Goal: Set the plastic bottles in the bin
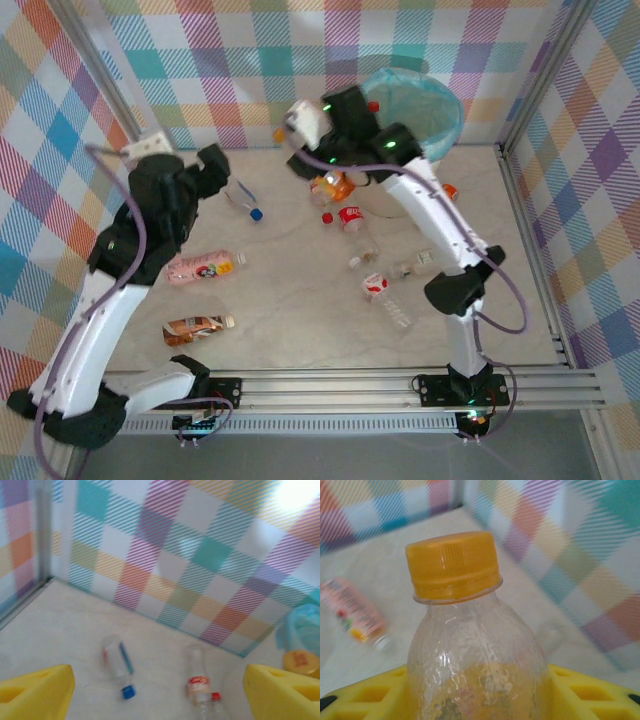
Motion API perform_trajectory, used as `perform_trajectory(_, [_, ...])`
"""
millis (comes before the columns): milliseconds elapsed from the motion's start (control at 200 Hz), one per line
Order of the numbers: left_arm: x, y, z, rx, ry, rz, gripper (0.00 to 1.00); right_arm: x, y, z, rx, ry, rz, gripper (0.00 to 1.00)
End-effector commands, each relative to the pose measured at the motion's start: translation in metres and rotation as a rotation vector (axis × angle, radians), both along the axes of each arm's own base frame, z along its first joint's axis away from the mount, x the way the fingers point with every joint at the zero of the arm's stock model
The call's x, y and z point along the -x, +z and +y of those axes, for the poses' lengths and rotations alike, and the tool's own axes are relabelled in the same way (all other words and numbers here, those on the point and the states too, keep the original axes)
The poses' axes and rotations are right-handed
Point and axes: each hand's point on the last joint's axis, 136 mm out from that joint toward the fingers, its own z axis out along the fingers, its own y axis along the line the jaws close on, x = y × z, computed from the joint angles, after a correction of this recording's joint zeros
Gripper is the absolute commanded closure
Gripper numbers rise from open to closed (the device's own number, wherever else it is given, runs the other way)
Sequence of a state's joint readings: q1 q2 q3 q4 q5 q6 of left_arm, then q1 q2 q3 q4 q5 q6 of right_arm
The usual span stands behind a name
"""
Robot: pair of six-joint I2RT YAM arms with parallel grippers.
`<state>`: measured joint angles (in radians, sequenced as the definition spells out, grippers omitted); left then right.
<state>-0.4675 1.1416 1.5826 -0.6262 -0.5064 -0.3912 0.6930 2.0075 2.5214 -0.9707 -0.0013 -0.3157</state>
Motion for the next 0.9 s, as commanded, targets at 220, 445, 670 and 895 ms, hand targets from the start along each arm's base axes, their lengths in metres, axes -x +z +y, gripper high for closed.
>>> perform_trajectory(220, [-0.041, 0.043, -0.109, 0.133, -0.471, 0.017, 0.14, -0.058, 0.162, -0.087, -0.368, -0.230, -0.454, 0.42])
perform_trajectory(445, [-0.050, 0.016, -0.167, 0.268, -0.684, 0.205, 0.16, -0.129, 0.129, -0.132, -0.328, -0.458, -0.466, 0.43])
perform_trajectory(670, [-0.041, -0.006, -0.186, 0.267, -0.744, 0.291, 0.17, -0.173, 0.068, -0.141, -0.321, -0.532, -0.348, 0.45])
perform_trajectory(895, [-0.035, -0.026, -0.181, 0.244, -0.721, 0.329, 0.16, -0.190, 0.021, -0.143, -0.292, -0.574, -0.260, 0.44])
